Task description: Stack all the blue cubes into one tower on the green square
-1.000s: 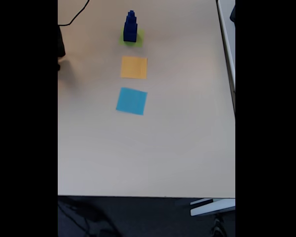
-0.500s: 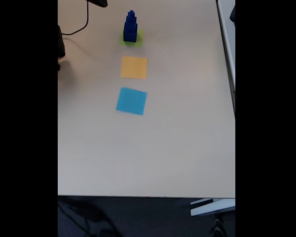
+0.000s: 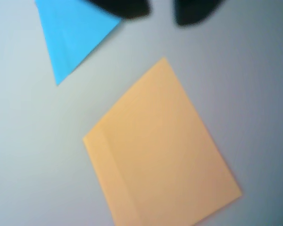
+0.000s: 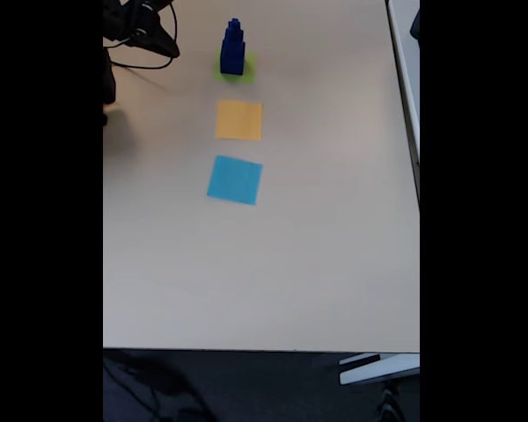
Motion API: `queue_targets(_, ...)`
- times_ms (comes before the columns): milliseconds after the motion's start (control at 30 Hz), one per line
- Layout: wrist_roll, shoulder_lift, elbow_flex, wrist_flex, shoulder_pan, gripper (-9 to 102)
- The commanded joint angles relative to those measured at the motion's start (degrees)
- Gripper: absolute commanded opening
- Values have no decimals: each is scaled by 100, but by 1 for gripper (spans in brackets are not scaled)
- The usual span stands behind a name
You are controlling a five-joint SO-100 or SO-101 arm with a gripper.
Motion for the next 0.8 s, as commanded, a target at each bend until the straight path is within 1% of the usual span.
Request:
queue_targets(0,-70,721,527,-44,62,0)
queue_targets(200,-510,729,879,-114,360,0)
queue_targets(433,-782,721,1793,-185,536,0)
queue_targets(600,-984,721,2540,-756,501,0)
queue_targets(767,-1081,721,2540,-747,448,0)
